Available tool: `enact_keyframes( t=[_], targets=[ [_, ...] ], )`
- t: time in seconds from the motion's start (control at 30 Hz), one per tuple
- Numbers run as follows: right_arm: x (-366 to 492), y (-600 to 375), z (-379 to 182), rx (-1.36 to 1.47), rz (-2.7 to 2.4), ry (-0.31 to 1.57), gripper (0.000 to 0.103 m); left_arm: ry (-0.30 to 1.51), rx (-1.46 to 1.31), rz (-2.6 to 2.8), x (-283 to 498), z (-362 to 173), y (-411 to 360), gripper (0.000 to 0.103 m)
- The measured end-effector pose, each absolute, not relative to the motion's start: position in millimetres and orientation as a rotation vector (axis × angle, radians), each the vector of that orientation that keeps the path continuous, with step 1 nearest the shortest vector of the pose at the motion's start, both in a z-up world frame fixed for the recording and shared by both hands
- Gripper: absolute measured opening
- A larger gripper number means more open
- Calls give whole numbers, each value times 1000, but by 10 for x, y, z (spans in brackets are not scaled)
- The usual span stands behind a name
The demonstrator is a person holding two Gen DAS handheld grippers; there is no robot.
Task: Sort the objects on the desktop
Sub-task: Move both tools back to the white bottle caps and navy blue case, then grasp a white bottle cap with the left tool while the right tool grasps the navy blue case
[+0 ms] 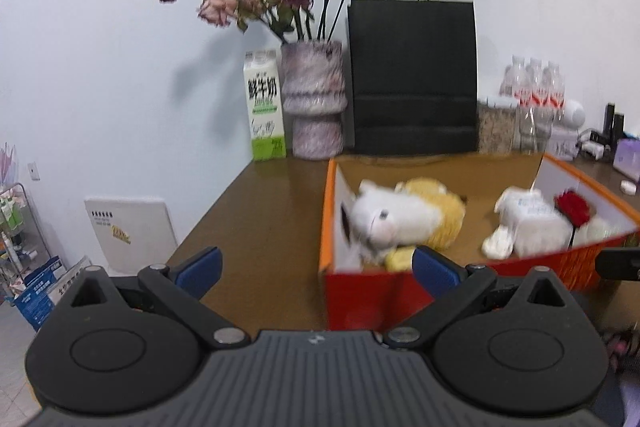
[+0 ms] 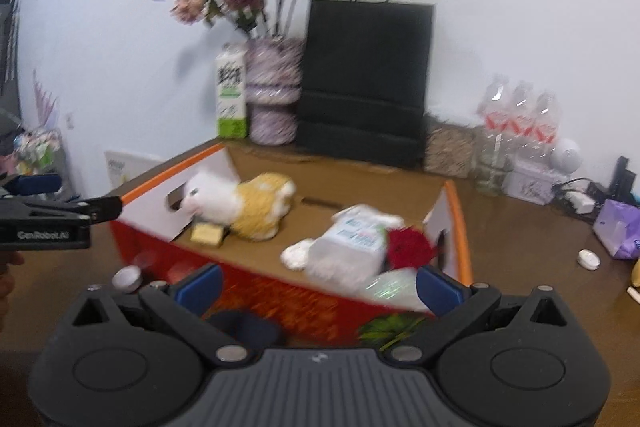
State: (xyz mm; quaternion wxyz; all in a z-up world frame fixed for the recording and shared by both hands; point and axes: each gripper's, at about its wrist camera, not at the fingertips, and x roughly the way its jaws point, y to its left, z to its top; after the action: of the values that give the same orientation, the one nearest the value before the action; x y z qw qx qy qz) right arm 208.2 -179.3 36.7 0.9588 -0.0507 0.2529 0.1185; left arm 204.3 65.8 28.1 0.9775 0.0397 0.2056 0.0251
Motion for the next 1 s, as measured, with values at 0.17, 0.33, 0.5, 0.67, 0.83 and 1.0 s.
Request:
enact_keyframes(
  t=[0.17, 0.33, 0.5, 0.67, 0.83, 1.0],
  targets=[
    [2052, -1454, 247, -153, 264, 612, 103, 466, 125, 30, 1999, 131, 806, 103],
    [2040, -1190, 113, -194, 241, 698, 103, 489, 167, -14, 2007, 54, 897, 97],
    [2131, -1004, -35, -203, 175, 793, 103, 551, 157, -87, 2110, -55, 937, 88],
    [2188, -966, -132, -148, 121, 848, 96, 624, 108, -163, 2270, -157, 964, 71],
    [2219, -936, -174, -139, 116, 863, 86, 632, 74, -227, 2273, -169, 945, 69],
    [2205, -917, -163, -142, 122, 854, 81, 646, 73, -252, 2279, -186, 920, 69]
  ],
)
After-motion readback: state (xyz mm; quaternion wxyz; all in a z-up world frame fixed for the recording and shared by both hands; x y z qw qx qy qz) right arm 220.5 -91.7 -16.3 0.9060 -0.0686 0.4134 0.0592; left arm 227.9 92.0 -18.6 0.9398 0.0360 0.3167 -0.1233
